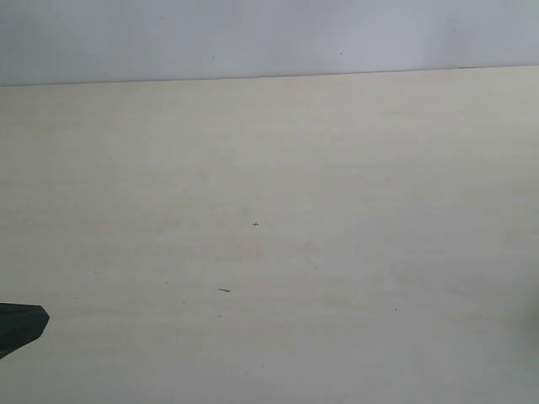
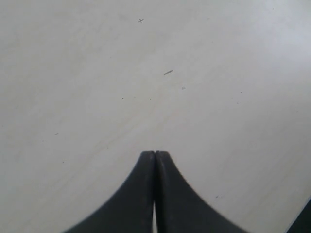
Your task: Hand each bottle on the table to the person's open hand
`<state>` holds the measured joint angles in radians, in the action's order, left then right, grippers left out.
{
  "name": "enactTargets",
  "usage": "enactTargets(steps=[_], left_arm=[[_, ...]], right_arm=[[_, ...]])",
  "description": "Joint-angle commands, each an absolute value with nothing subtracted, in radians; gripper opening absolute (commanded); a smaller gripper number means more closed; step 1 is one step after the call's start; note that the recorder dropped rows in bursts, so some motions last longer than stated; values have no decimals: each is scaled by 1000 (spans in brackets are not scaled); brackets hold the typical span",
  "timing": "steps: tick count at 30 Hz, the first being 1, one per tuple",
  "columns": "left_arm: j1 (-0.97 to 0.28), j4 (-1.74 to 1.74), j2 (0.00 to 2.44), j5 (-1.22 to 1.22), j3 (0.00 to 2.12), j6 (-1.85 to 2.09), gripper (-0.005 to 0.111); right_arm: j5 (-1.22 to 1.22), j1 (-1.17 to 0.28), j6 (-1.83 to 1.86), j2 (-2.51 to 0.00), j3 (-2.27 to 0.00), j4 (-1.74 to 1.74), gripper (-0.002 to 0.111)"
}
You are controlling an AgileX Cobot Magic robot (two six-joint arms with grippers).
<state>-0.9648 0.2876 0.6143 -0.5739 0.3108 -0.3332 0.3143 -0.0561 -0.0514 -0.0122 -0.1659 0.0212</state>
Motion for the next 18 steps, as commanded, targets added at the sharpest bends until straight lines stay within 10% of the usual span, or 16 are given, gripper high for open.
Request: enactTargets(steps=[1,18], left_arm=[[-962,288,606,-568,306,-337,0],[-962,288,606,-568,306,-337,0]], right_arm=[[285,-50,-99,0,-90,-55,0],[244,-50,-99,0,0,-45,0]])
